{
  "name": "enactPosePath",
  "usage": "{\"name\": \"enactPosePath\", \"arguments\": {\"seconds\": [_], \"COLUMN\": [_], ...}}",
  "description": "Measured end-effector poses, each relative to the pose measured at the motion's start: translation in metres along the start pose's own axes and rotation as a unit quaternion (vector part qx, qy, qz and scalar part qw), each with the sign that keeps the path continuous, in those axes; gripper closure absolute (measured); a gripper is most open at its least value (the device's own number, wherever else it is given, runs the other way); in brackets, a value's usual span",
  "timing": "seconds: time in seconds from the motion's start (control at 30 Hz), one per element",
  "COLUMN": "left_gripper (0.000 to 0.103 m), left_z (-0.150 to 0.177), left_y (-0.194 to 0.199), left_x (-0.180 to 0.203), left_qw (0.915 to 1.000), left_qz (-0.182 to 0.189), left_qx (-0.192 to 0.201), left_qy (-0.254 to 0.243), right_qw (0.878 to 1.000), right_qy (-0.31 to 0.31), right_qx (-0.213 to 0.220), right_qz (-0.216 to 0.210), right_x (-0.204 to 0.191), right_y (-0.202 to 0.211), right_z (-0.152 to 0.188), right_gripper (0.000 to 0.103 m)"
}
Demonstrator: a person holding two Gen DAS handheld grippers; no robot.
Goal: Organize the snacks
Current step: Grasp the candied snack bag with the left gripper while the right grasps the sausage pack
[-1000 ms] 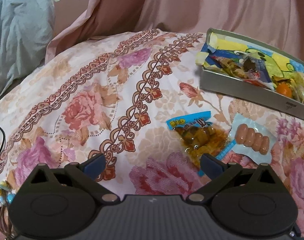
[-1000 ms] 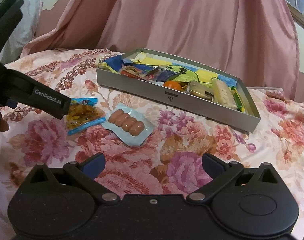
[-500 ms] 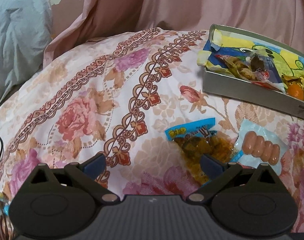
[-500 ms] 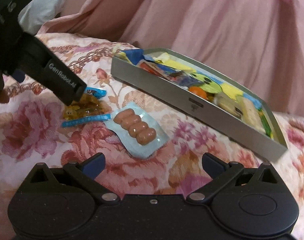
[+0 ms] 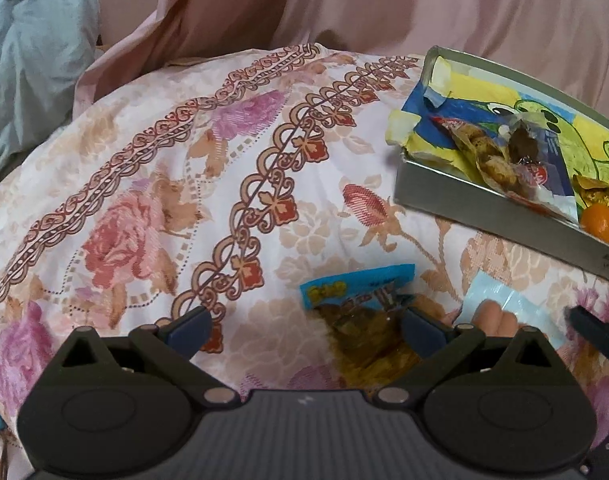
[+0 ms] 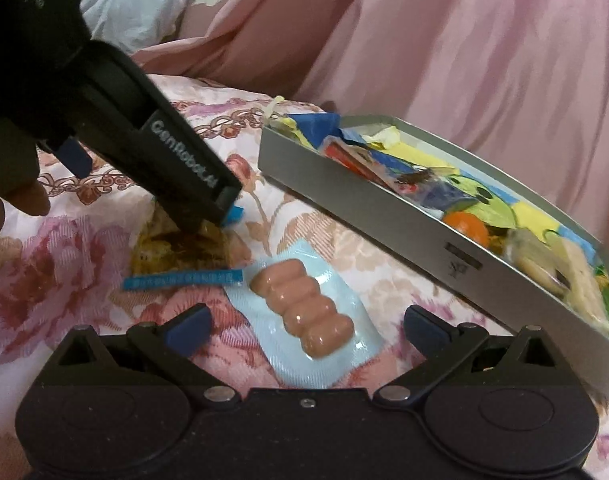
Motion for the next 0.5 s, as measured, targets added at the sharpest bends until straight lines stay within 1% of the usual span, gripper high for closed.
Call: {"name": "enactPosePath", "arguments": {"seconds": [0.1, 0.2, 0.37, 0.43, 0.5], "left_gripper": [0.001, 0.001, 0.001, 0.001, 0.001], "left_z": [-0.003, -0.006, -0.007, -0.008, -0.007], "left_y": [-0.001, -0.002, -0.009, -0.012, -0.014], "left_x": [0.004, 0.009, 0.020, 0.023, 0.025], "left_qw": [1.0000, 1.0000, 0.9999, 0.9999, 0.9998], "left_qz": [0.003, -0.002, -0.012, -0.009, -0.007], "left_qx": [0.000, 0.006, -0.005, -0.008, -0.012], "left_qy": [0.002, 0.002, -0.001, 0.005, 0.011], "right_qw": [1.000, 0.999, 0.997, 0.997, 0.996], "right_qy": [-0.010, -0.033, -0.051, -0.057, -0.063], "right_qx": [-0.004, -0.016, -0.018, -0.017, -0.014], "right_qz": [-0.016, -0.033, -0.050, -0.054, -0.061], "right_x": [0.003, 0.009, 0.011, 0.012, 0.014], "right_y": [-0.006, -0.013, -0.016, -0.017, -0.017], "right_z": [-0.002, -0.002, 0.000, 0.000, 0.000], "right_gripper": [0.003, 0.002, 0.001, 0.002, 0.005]}}
Point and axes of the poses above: each gripper's, at about its wrist camera, not at the fingertips, and y roughly against the way its jaws point, x to its right, z to its underside, the point moved 9 cm from there along -y, roughly the way its jaws point, and after that the axes turned 2 degrees about -x, right-handed, at the moved point
